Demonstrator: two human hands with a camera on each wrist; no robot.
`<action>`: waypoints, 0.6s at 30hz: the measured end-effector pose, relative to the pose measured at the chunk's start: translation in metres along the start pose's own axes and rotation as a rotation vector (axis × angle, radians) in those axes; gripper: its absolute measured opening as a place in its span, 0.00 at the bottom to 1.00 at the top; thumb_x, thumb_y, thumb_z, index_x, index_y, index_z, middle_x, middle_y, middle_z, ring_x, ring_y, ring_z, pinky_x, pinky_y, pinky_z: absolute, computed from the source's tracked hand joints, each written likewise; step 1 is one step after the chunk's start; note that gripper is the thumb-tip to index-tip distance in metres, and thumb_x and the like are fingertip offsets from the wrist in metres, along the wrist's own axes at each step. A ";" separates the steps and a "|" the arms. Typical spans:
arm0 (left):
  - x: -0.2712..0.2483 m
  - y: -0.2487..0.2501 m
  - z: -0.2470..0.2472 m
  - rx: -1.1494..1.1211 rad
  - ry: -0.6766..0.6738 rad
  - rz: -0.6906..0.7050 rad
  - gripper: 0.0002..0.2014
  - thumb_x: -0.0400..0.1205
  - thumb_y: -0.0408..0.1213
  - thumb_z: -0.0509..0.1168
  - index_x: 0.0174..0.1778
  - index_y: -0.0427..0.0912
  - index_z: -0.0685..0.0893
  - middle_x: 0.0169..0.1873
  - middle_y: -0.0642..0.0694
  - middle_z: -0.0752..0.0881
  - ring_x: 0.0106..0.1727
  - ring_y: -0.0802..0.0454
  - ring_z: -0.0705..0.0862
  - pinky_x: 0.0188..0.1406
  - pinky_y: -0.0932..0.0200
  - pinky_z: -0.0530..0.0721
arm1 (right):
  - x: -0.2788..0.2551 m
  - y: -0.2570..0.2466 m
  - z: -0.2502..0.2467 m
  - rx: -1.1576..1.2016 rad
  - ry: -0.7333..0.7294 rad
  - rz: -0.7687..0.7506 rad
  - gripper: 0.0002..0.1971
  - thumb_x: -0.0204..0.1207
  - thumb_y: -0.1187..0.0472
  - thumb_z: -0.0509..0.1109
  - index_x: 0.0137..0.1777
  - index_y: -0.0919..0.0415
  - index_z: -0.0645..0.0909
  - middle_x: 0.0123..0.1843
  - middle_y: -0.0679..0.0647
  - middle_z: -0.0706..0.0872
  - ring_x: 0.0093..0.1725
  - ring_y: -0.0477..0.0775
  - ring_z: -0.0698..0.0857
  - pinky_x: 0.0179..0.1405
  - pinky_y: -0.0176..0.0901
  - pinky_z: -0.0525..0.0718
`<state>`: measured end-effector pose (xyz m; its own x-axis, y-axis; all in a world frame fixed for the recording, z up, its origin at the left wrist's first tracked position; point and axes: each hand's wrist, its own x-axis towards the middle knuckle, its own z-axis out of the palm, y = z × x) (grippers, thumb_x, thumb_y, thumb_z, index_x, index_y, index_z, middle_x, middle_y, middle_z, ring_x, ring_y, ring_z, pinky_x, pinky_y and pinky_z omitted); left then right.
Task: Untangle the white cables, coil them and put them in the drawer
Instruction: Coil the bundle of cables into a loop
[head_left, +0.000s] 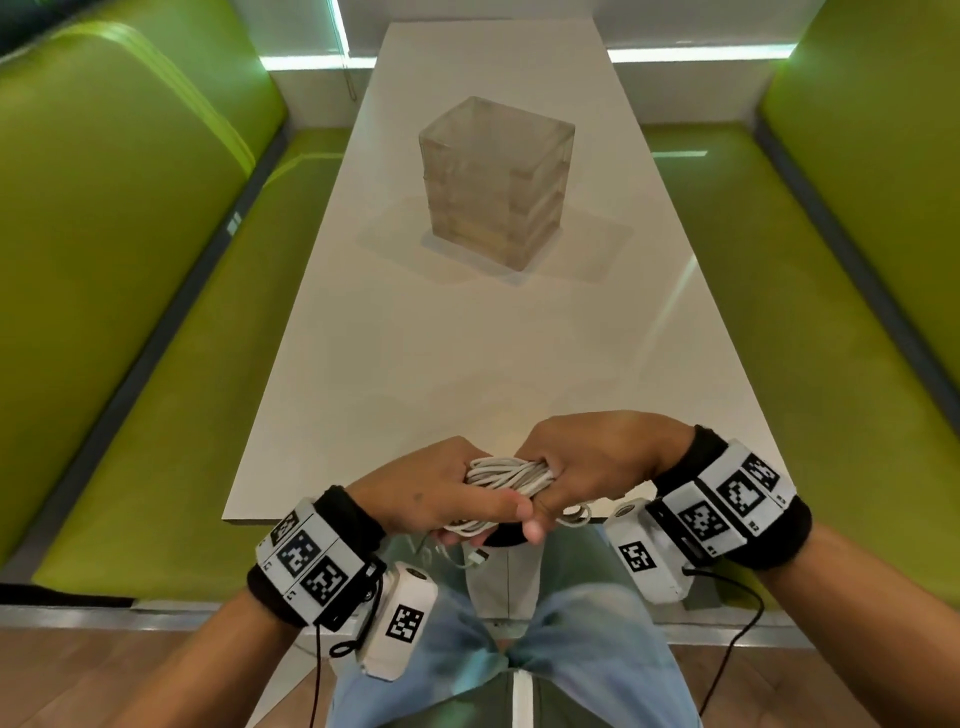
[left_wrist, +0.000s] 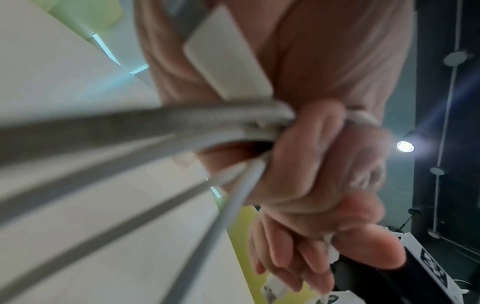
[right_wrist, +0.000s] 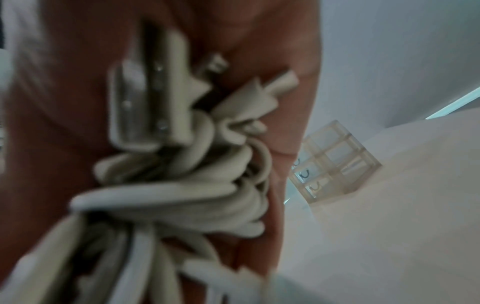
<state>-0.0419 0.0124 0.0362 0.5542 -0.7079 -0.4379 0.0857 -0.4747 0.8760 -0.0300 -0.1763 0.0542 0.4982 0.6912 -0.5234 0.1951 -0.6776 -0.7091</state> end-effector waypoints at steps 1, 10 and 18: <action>0.001 -0.001 -0.001 -0.005 0.012 0.017 0.14 0.77 0.48 0.70 0.37 0.40 0.87 0.24 0.41 0.82 0.19 0.50 0.74 0.22 0.61 0.72 | 0.000 0.000 -0.001 0.018 0.009 -0.006 0.10 0.69 0.56 0.78 0.40 0.61 0.82 0.32 0.51 0.83 0.31 0.48 0.77 0.30 0.36 0.72; 0.003 -0.016 -0.008 -0.338 0.102 0.151 0.43 0.68 0.79 0.50 0.63 0.49 0.84 0.35 0.28 0.86 0.38 0.44 0.89 0.50 0.46 0.85 | -0.011 0.002 -0.017 0.083 0.244 -0.010 0.11 0.74 0.58 0.75 0.32 0.57 0.80 0.26 0.47 0.81 0.21 0.41 0.76 0.24 0.30 0.72; 0.000 -0.023 -0.005 -0.361 0.224 0.192 0.22 0.83 0.53 0.51 0.38 0.39 0.79 0.21 0.49 0.73 0.23 0.53 0.74 0.27 0.62 0.72 | -0.027 0.005 -0.033 0.223 0.483 -0.029 0.13 0.72 0.55 0.75 0.33 0.63 0.82 0.26 0.49 0.82 0.27 0.48 0.78 0.28 0.38 0.76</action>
<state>-0.0394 0.0256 0.0172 0.7501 -0.6158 -0.2411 0.2245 -0.1059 0.9687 -0.0148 -0.2068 0.0802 0.8379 0.4788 -0.2622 0.0565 -0.5537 -0.8308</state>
